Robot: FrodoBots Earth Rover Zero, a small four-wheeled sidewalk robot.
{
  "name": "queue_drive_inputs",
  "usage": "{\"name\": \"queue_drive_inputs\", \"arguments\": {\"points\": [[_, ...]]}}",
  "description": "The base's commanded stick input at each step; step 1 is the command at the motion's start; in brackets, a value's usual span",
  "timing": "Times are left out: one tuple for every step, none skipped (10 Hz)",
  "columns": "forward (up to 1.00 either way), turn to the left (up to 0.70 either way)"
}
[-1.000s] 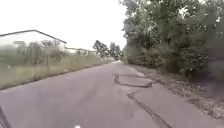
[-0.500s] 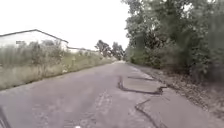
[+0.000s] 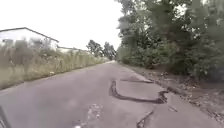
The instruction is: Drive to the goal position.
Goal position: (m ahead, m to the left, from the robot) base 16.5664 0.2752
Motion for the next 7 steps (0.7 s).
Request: {"name": "queue_drive_inputs", "arguments": {"points": [[1.00, -0.06], [1.00, -0.06], [1.00, -0.05], [1.00, -0.03], [1.00, -0.02], [1.00, -0.01], [1.00, 0.00]]}}
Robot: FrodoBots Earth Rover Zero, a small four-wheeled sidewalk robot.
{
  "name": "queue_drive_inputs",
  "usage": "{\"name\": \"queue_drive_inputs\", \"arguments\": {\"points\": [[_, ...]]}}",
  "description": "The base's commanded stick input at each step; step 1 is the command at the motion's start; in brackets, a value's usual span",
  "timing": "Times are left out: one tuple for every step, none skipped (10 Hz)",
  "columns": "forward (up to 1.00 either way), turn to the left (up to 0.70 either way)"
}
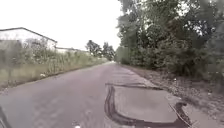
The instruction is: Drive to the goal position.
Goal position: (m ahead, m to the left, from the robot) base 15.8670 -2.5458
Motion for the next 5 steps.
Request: {"name": "queue_drive_inputs", "arguments": {"points": [[1.00, 0.00], [1.00, -0.01], [1.00, -0.04], [1.00, -0.06], [1.00, -0.09]]}}
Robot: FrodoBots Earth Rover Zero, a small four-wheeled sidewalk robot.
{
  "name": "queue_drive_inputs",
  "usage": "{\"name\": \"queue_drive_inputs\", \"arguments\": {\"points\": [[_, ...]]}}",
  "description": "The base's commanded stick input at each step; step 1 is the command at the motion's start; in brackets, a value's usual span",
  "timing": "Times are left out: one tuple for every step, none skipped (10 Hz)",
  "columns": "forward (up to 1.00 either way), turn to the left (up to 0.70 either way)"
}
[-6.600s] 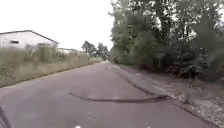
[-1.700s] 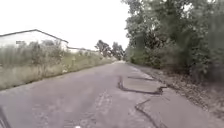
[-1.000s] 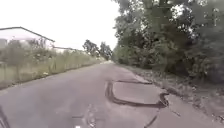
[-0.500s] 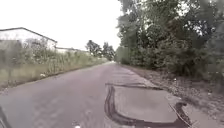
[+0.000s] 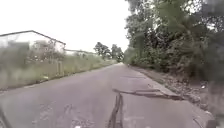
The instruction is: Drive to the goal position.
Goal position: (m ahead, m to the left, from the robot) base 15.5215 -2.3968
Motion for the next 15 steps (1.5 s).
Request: {"name": "queue_drive_inputs", "arguments": {"points": [[1.00, -0.11], [1.00, -0.15], [1.00, -0.15], [1.00, -0.15], [1.00, -0.15], [1.00, -0.15], [1.00, -0.15], [1.00, -0.15], [1.00, -0.15], [1.00, -0.15], [1.00, -0.10], [1.00, -0.05], [1.00, -0.05], [1.00, -0.05], [1.00, -0.05]]}}
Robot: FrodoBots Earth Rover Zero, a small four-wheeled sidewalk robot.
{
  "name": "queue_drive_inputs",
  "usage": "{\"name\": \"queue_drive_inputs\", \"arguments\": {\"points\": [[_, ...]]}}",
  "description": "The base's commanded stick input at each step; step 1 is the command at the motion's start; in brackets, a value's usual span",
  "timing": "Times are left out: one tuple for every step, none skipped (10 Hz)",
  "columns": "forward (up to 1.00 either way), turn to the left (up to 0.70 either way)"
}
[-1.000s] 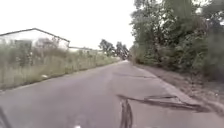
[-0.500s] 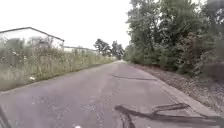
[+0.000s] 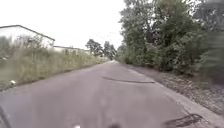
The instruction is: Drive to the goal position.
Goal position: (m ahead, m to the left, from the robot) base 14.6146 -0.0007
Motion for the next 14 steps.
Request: {"name": "queue_drive_inputs", "arguments": {"points": [[1.00, -0.05], [1.00, -0.05], [1.00, -0.10], [1.00, -0.11], [1.00, -0.11], [1.00, -0.11], [1.00, -0.11], [1.00, -0.11], [1.00, -0.11], [1.00, -0.11], [1.00, -0.11], [1.00, -0.11], [1.00, -0.11], [1.00, -0.11]]}}
